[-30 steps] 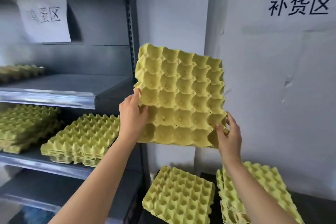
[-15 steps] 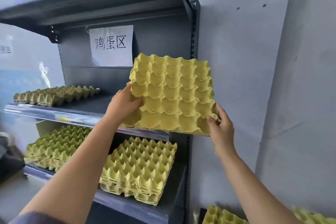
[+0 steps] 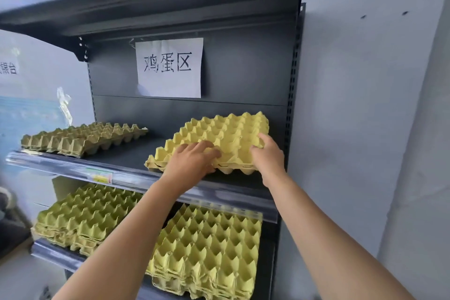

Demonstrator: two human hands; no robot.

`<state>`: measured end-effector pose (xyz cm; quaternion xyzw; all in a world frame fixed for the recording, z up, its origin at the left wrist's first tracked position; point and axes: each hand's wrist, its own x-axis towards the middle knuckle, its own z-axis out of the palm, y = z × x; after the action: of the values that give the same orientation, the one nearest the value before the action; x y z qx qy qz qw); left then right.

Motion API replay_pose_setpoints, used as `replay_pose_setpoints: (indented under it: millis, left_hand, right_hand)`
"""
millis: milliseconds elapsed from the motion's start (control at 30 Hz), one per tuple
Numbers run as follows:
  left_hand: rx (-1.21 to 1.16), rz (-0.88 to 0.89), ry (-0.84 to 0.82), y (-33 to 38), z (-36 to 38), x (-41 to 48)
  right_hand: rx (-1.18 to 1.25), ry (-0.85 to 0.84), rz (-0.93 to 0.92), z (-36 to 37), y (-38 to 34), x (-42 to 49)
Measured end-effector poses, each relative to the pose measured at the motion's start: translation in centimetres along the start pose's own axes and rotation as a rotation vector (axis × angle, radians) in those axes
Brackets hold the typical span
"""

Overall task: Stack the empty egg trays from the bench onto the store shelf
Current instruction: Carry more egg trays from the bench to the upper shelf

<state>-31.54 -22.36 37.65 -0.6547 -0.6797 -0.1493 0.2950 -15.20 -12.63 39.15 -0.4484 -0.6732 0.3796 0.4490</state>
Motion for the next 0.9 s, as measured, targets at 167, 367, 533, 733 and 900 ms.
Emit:
replay_pose_setpoints:
  millis: [167,367,533,733,900]
  left_hand:
    - [-0.105,-0.020,-0.112,-2.0,1.2,0.0]
    - [-0.193,-0.062,-0.234,-3.3,1.4,0.0]
    - [-0.165,-0.116,-0.183,-2.8,1.6,-0.2]
    - [-0.174,-0.119,-0.179,-2.5,1.4,-0.4]
    - [-0.179,-0.082,0.050,0.0,-1.2,0.7]
  right_hand:
    - [-0.263,-0.189,0.040,0.9,0.3,-0.1]
    - [-0.472,-0.196,-0.146,1.8,1.0,-1.1]
    - [-0.592,-0.119,-0.275,1.9,1.4,-1.8]
    - [-0.704,-0.074,-0.284,2.0,1.1,-1.9]
    - [-0.758,0.092,-0.558,0.2,0.6,-2.5]
